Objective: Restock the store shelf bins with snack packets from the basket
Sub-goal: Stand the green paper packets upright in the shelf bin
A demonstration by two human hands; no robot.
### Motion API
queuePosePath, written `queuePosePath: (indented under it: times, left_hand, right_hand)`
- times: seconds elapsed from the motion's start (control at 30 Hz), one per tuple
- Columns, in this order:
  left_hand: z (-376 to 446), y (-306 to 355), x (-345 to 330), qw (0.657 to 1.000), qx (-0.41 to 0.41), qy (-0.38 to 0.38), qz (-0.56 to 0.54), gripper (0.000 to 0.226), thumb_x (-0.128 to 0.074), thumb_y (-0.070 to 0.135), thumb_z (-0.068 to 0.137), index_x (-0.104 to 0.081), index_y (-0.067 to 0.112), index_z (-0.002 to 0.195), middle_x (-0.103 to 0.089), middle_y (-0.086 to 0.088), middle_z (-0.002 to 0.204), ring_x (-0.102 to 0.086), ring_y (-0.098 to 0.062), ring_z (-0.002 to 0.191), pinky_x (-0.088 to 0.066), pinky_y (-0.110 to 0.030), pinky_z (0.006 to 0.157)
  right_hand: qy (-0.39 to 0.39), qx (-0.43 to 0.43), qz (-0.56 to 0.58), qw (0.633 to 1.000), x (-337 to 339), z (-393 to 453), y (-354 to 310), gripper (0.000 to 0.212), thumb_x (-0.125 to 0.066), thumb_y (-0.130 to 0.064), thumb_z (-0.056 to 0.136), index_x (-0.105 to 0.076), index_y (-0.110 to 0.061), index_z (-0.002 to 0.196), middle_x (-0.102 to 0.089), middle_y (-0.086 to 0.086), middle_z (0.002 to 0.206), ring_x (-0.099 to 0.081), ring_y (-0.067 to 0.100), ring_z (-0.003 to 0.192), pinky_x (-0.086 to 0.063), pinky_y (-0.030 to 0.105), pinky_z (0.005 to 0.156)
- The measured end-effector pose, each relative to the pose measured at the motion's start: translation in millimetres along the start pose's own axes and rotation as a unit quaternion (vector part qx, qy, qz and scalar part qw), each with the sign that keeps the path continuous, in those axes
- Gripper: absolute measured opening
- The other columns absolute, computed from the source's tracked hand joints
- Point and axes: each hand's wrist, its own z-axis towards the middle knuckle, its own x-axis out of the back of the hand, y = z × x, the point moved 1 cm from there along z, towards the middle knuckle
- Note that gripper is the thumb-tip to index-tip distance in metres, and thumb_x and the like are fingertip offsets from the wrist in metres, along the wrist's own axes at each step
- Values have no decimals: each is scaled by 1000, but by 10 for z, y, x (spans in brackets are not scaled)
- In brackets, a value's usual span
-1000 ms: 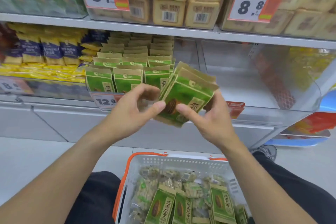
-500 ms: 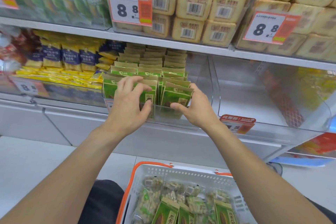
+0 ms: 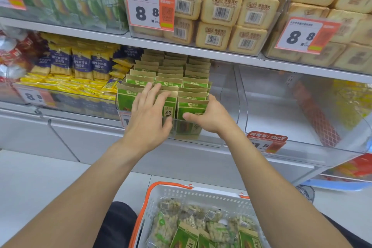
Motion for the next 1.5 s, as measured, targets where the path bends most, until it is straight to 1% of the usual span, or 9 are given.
queuePosePath:
  times: [0.27, 0.37, 0.53, 0.73, 0.87, 0.97, 1.17, 1.3, 1.5]
  left_hand:
    - [3, 28, -60, 1000, 15, -2, -6, 70, -63, 24, 89, -30, 21, 150, -16, -7, 163, 0, -23, 153, -11, -48, 121]
    - [4, 19, -65, 1000, 13, -1, -8, 70, -63, 23, 89, -30, 21, 150, -16, -6, 163, 0, -23, 153, -10, -48, 121]
    - [13, -3, -83, 1000, 10, 6, 0, 70, -63, 24, 88, -30, 23, 150, -16, -6, 163, 0, -22, 153, -9, -46, 121]
    - [33, 4, -128, 1000, 11, 8, 12, 71, -63, 24, 88, -29, 21, 150, -17, -7, 163, -1, -23, 153, -7, -45, 121]
    - [18, 8, -115, 1000, 8, 11, 7, 70, -65, 21, 87, -32, 21, 149, -19, -7, 162, -2, -24, 153, -9, -46, 122]
    - [-12, 43, -92, 999, 3, 33, 8, 66, -65, 19, 86, -36, 20, 146, -24, -7, 160, -7, -24, 152, -15, -48, 121]
    - [-251, 370, -36, 974, -13, 184, -132, 28, -63, 4, 84, -60, 10, 112, -55, -1, 113, -44, -13, 111, -35, -20, 95]
    - [-605, 521, -343, 979, 7, 83, -185, 19, -62, 3, 85, -62, 10, 103, -53, 3, 100, -52, -15, 96, -44, -28, 86]
    - [-1022, 700, -780, 979, 24, -111, -170, 11, -63, 9, 87, -63, 12, 98, -51, 1, 97, -56, -21, 94, -35, -21, 74]
  right_hand:
    - [-41, -65, 59, 995, 77, 121, -14, 92, -94, -28, 65, -31, -14, 131, -57, 0, 122, -60, 22, 111, -57, 46, 91]
    - [-55, -79, 95, 991, 170, 180, -56, 131, -98, -24, 56, -9, -13, 152, -51, -2, 129, -55, 24, 119, -56, 46, 93]
    - [-105, -26, 158, 981, 116, 195, -101, 96, -94, -5, 59, -41, -19, 138, -65, -3, 120, -63, 13, 110, -55, 29, 78]
    - [-109, 8, 151, 982, 80, 193, -32, 113, -101, -30, 43, -43, -21, 140, -67, -6, 125, -63, 14, 117, -50, 45, 104]
    - [-59, -6, 89, 994, 205, 9, -49, 109, -95, -20, 62, -30, -14, 148, -51, -4, 142, -50, 13, 128, -41, 30, 107]
    - [4, 5, 33, 999, 345, -206, -26, 121, -94, -28, 65, -15, -20, 157, -33, -3, 159, -41, 21, 141, -39, 43, 114]
    - [120, 91, 40, 988, 612, -892, 242, 49, -84, -21, 77, -60, -25, 119, -66, -11, 109, -68, 6, 93, -59, 35, 84]
    - [43, 108, 1, 993, 554, -1321, 538, 22, -80, -21, 82, -65, -25, 98, -72, -7, 91, -69, 7, 78, -58, 31, 81]
    - [-154, 69, -83, 982, 268, -1690, 993, 37, -78, -32, 86, -65, -14, 116, -69, 1, 103, -66, 15, 90, -53, 26, 85]
